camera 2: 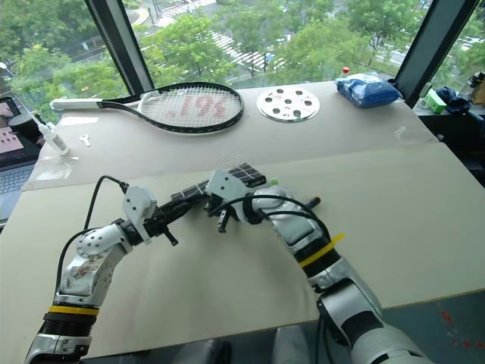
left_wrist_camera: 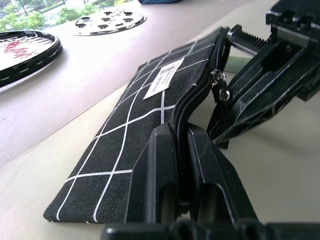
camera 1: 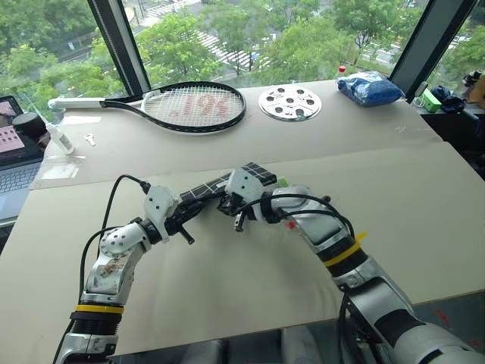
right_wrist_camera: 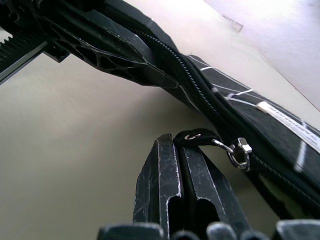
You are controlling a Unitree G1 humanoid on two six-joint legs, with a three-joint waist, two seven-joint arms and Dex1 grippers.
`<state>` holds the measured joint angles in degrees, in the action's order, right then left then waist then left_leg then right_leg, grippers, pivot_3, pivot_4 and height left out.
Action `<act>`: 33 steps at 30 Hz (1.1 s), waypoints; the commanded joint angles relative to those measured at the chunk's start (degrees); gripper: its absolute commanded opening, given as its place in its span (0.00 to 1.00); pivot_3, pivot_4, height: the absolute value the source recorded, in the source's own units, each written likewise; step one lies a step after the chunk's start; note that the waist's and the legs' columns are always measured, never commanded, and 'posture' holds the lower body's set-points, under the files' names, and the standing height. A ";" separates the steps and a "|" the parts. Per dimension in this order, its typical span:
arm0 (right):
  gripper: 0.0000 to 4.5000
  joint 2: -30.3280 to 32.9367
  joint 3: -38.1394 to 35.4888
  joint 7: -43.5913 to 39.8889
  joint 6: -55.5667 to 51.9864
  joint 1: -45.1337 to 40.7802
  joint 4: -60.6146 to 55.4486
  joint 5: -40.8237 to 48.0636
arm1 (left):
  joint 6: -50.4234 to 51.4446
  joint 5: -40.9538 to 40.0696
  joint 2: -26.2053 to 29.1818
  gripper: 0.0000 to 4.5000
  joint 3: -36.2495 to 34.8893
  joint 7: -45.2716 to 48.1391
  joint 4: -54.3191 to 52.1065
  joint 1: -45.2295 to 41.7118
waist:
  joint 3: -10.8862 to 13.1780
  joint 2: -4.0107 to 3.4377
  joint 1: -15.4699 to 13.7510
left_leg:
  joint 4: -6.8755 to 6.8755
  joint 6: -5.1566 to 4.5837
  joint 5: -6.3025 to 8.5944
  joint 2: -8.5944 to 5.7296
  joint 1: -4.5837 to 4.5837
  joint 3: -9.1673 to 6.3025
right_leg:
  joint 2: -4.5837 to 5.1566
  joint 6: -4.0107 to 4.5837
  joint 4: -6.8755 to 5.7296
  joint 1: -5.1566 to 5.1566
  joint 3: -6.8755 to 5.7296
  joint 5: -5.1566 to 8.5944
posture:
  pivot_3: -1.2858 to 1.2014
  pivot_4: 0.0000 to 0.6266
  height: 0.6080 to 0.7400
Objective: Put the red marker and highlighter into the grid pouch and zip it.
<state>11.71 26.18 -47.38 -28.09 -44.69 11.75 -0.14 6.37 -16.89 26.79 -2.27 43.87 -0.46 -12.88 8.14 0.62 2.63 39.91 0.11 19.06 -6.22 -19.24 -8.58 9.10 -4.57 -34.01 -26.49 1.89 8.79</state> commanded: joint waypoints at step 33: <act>0.70 26.90 -35.98 4.10 -13.10 14.28 -16.11 18.87 | 1.81 -3.81 -1.42 0.00 -0.67 0.79 -2.70 -0.50 | 0.06 0.11 -1.65 | 0.04 -0.07 0.09 0.36 0.15 1.18 | -0.30 0.24 0.39 0.19 0.14 -0.18 | 0.52 0.24 1.00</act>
<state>38.38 -7.56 -43.80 -44.06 -30.32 -0.85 17.17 8.87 -20.33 25.32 -2.96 44.51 -2.44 -12.78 8.20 0.73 0.98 39.96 0.05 19.15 -5.86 -19.11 -7.39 8.80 -4.34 -33.62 -26.30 2.03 8.60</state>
